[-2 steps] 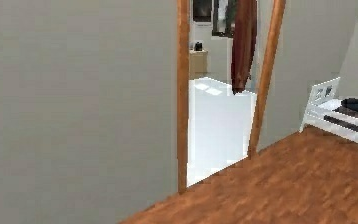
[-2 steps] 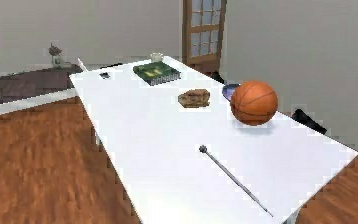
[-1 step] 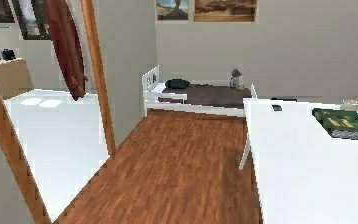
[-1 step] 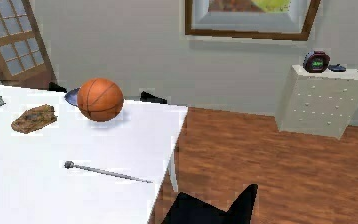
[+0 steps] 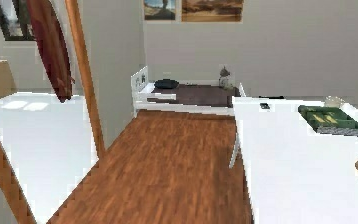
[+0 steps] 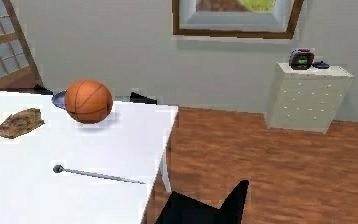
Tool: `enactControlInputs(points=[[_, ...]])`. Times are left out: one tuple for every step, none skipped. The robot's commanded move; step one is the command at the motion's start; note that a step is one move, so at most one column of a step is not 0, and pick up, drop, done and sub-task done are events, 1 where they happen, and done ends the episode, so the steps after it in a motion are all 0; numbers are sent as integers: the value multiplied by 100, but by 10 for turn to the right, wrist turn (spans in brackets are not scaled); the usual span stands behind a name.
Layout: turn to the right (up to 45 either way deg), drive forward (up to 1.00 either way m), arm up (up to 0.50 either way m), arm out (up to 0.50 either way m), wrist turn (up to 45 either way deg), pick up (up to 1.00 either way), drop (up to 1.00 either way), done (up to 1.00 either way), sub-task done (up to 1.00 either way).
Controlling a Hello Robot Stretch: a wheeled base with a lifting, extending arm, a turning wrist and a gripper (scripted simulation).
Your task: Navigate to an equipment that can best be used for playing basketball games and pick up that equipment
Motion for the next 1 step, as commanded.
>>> enactControlInputs(points=[[0,45,0,0,0,0,0,0,0]])
